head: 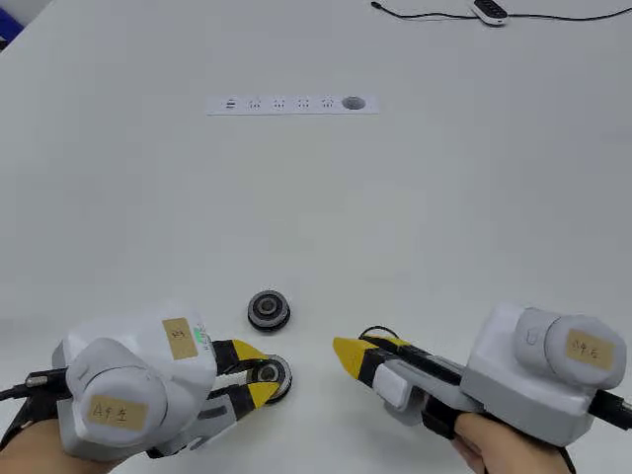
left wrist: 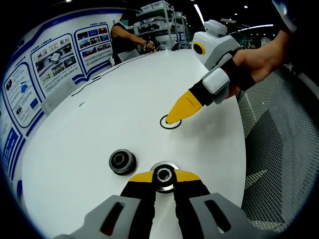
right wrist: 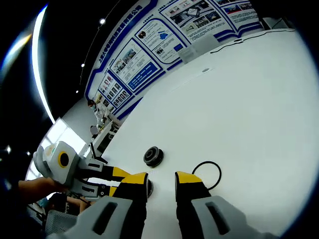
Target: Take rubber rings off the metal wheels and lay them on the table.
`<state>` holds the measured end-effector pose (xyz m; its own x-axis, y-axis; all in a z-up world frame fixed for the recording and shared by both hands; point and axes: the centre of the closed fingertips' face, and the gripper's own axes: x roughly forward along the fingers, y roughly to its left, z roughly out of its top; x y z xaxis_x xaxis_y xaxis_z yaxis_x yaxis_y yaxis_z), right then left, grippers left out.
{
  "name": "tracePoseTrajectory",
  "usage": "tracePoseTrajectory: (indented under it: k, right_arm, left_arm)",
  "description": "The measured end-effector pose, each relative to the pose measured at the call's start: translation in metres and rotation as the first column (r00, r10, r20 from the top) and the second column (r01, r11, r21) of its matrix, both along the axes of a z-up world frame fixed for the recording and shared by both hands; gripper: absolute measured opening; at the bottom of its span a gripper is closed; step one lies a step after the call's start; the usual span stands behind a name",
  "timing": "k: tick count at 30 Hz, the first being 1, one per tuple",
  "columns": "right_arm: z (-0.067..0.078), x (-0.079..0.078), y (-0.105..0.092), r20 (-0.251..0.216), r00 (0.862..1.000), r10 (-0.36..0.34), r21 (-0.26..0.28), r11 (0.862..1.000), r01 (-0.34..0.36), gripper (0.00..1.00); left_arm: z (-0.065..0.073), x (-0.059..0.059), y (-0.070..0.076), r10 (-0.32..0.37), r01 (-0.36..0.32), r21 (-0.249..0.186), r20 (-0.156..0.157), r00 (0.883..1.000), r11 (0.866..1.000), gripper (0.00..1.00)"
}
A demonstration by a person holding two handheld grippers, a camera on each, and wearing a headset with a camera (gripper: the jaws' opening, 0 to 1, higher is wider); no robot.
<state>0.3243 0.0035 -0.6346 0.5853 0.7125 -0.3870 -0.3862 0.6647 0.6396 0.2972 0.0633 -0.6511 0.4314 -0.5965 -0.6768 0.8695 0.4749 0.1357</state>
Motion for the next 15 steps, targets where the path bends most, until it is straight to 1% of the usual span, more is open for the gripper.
tracePoseTrajectory:
  k: [3, 4, 6, 8, 14, 15]
  right_arm:
    - [0.002, -0.006, 0.010, -0.009, 0.999, 0.034, 0.036, 0.999, -0.034, 0.26]
    - [0.001, -0.008, 0.014, -0.025, 0.999, 0.048, 0.050, 0.998, -0.046, 0.27]
    - [-0.002, -0.012, 0.019, -0.052, 0.997, 0.063, 0.067, 0.996, -0.059, 0.33]
    - [-0.003, -0.014, 0.023, -0.059, 0.996, 0.072, 0.078, 0.995, -0.068, 0.37]
    - [-0.004, -0.017, 0.035, -0.087, 0.992, 0.095, 0.113, 0.990, -0.085, 0.40]
    - [-0.003, -0.017, 0.036, -0.085, 0.992, 0.095, 0.115, 0.990, -0.085, 0.40]
  left_arm:
    - [-0.001, 0.000, 0.001, 0.002, -0.002, -0.003, -0.007, 1.000, 1.000, 0.14]
    - [-0.001, 0.000, 0.000, 0.004, -0.004, -0.006, -0.008, 1.000, 1.000, 0.14]
    - [-0.001, -0.001, 0.000, 0.005, -0.005, -0.009, -0.010, 1.000, 1.000, 0.14]
    - [-0.001, 0.000, 0.001, 0.009, -0.009, -0.014, -0.013, 1.000, 1.000, 0.14]
    - [-0.001, 0.000, 0.001, 0.000, 0.000, -0.012, -0.020, 1.000, 1.000, 0.14]
    - [-0.002, 0.000, 0.001, -0.002, 0.001, -0.011, -0.021, 1.000, 1.000, 0.14]
